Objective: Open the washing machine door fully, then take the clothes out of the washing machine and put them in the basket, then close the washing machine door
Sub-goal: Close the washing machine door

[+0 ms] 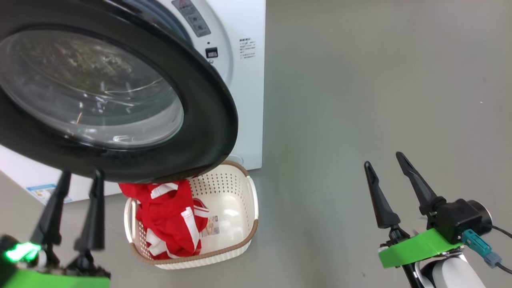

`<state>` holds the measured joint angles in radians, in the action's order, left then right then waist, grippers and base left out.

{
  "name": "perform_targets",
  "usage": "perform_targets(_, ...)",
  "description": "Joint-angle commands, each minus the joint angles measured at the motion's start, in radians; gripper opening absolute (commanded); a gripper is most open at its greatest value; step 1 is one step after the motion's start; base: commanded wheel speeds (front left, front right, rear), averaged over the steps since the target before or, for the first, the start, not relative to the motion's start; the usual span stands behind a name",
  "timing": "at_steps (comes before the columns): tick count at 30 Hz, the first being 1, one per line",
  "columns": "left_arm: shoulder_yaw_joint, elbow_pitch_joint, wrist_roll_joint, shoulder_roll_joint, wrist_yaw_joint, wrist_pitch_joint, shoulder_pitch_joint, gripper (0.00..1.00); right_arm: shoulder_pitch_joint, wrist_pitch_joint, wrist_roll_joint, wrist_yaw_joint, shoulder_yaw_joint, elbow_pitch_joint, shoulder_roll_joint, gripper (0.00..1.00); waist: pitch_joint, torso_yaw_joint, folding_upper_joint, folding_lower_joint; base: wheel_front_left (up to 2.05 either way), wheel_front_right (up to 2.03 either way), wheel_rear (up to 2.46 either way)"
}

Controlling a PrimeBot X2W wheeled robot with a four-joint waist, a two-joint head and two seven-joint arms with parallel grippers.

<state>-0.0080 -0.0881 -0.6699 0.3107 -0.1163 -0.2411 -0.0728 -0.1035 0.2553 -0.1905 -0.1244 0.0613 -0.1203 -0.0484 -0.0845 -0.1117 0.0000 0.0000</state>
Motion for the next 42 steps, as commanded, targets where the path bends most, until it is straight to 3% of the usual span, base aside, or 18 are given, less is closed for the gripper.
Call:
perform_targets(1, 0.035, -0.017, 0.030, 0.030, 0.000, -0.011, -0.006, 1.00, -0.005, 0.006, 0.003, -0.006, 0.015, 0.028, -0.002, 1.00, 0.009, -0.007, 0.0000, 0.0000, 0.00, 0.00, 0.00)
perform_targets(12, 0.093, 0.035, 0.260, -0.039, 0.016, -0.020, 0.085, 1.00, 0.047, 0.006, 0.014, -0.006, -0.015, 0.040, -0.002, 1.00, 0.045, -0.024, 0.0000, 0.0000, 0.00, 0.00, 0.00)
perform_targets(21, 0.166, 0.045, 0.327, -0.121, -0.005, -0.020, 0.119, 1.00, 0.064, 0.006, 0.023, -0.006, -0.014, 0.045, -0.002, 1.00, 0.064, -0.029, 0.0000, 0.0000, 0.00, 0.00, 0.00)
perform_targets(40, 0.153, 0.076, 0.367, -0.125, -0.014, -0.021, 0.142, 1.00, 0.079, 0.006, 0.040, -0.006, -0.009, 0.039, -0.002, 1.00, 0.069, -0.014, 0.0000, 0.0000, 0.00, 0.00, 0.00)
perform_targets(41, 0.151, 0.075, 0.366, -0.124, -0.014, -0.021, 0.142, 1.00, 0.076, 0.006, 0.046, -0.006, -0.004, 0.032, -0.002, 0.74, 0.069, -0.011, 0.0000, 0.0000, 0.00, 0.00, 0.00)
perform_targets(42, 0.151, 0.075, 0.366, -0.124, -0.014, -0.021, 0.142, 1.00, 0.076, 0.006, 0.046, -0.006, -0.004, 0.032, -0.002, 0.74, 0.069, -0.011, 0.0000, 0.0000, 0.00, 0.00, 0.00)
